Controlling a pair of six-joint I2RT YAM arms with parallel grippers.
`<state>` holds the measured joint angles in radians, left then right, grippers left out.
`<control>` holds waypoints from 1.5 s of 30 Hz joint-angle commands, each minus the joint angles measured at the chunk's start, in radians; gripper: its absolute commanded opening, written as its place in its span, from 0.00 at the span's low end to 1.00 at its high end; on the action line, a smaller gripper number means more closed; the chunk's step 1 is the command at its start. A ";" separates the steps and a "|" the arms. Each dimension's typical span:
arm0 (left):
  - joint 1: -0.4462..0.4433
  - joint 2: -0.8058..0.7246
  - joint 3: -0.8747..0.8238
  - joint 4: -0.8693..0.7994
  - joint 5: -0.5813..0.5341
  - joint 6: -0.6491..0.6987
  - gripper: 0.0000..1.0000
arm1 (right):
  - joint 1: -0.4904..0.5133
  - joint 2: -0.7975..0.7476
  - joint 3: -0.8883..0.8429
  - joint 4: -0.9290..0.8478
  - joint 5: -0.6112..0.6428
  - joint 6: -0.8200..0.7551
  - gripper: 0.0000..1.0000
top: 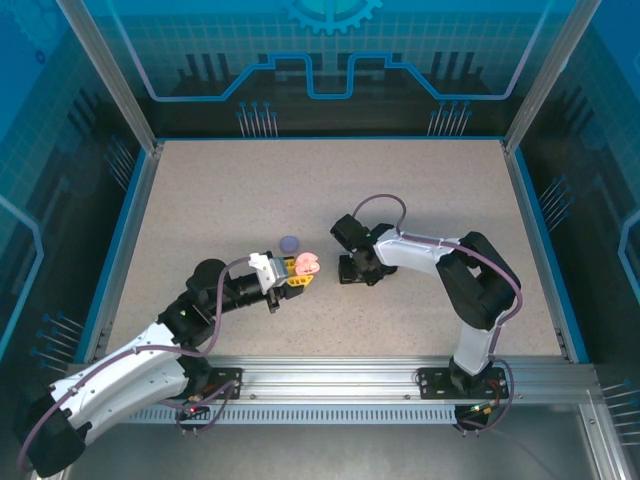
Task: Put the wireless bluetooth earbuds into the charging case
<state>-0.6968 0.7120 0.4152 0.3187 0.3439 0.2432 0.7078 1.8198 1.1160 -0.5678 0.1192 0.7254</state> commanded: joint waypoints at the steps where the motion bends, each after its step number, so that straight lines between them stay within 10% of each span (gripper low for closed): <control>1: -0.008 -0.006 -0.002 0.002 -0.013 0.021 0.02 | -0.008 0.027 0.031 0.020 -0.030 -0.013 0.43; 31: -0.008 -0.032 -0.006 -0.024 -0.020 0.019 0.02 | 0.001 0.024 0.030 0.003 -0.018 -0.046 0.24; 45: -0.008 0.054 -0.050 0.152 -0.071 -0.067 0.02 | 0.005 -0.366 -0.130 0.091 0.057 -0.069 0.24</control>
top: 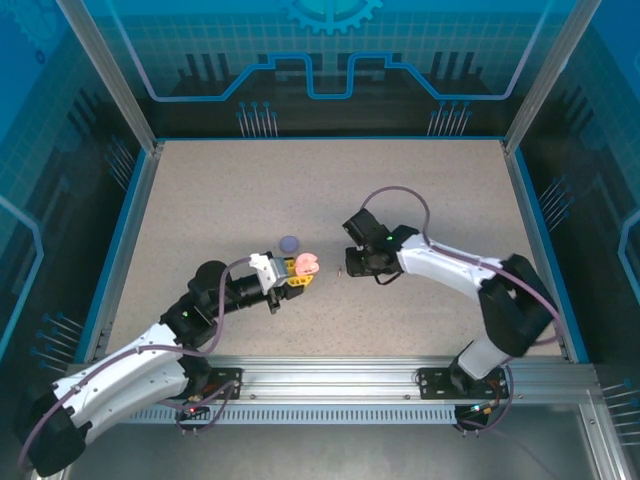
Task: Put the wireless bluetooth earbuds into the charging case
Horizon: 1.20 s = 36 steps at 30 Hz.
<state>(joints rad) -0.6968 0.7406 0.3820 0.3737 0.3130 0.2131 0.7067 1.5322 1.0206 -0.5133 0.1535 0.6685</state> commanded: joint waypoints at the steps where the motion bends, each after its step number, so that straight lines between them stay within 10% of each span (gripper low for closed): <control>1: -0.009 0.046 -0.017 0.118 -0.055 -0.047 0.01 | 0.006 -0.122 -0.052 0.050 0.021 -0.011 0.24; 14: -0.039 0.361 0.015 0.393 -0.156 -0.103 0.00 | 0.020 -0.518 -0.111 0.123 -0.021 0.011 0.23; 36: -0.077 0.514 0.073 0.524 -0.154 -0.145 0.00 | 0.198 -0.474 -0.111 0.331 0.125 -0.026 0.22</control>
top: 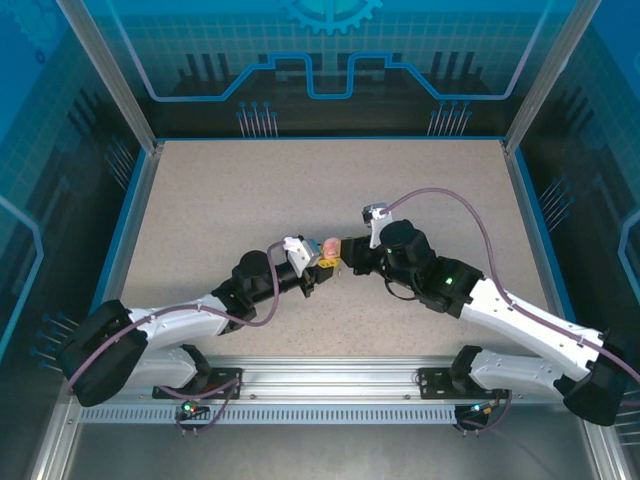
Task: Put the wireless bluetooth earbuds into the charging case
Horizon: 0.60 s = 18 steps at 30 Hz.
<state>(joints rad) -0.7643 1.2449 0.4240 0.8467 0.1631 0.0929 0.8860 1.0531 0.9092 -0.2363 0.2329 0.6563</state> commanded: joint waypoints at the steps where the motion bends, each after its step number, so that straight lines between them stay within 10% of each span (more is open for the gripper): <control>1: -0.009 0.010 0.032 0.051 -0.005 -0.028 0.00 | 0.019 0.007 0.000 0.057 0.048 -0.018 0.22; 18: -0.010 -0.004 0.044 0.049 -0.011 -0.072 0.00 | 0.025 0.032 -0.010 0.075 0.069 -0.023 0.22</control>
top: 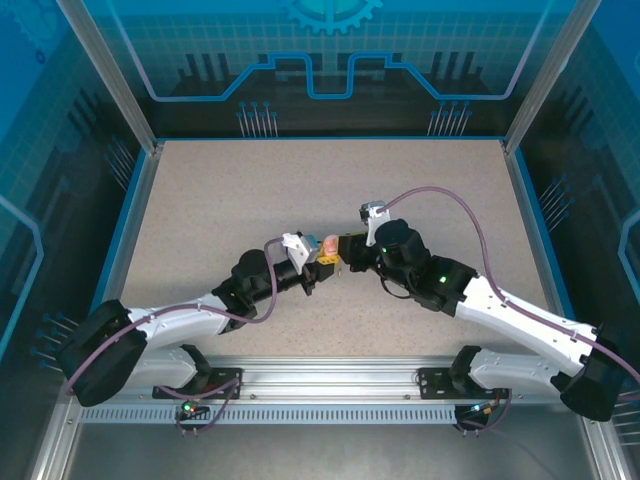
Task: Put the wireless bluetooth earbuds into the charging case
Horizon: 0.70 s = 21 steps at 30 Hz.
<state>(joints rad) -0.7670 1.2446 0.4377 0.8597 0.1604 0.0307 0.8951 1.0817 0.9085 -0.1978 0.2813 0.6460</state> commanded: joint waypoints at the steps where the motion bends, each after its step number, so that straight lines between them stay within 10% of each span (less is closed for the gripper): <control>1: -0.008 -0.004 0.029 0.036 -0.009 -0.010 0.00 | 0.016 0.002 -0.009 0.037 0.020 -0.012 0.22; 21: -0.010 -0.014 0.026 0.032 -0.025 -0.012 0.00 | 0.028 0.032 -0.020 0.034 -0.019 -0.004 0.23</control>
<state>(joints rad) -0.7689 1.2446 0.4377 0.8574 0.1516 0.0246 0.8989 1.1065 0.9085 -0.1818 0.2794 0.6464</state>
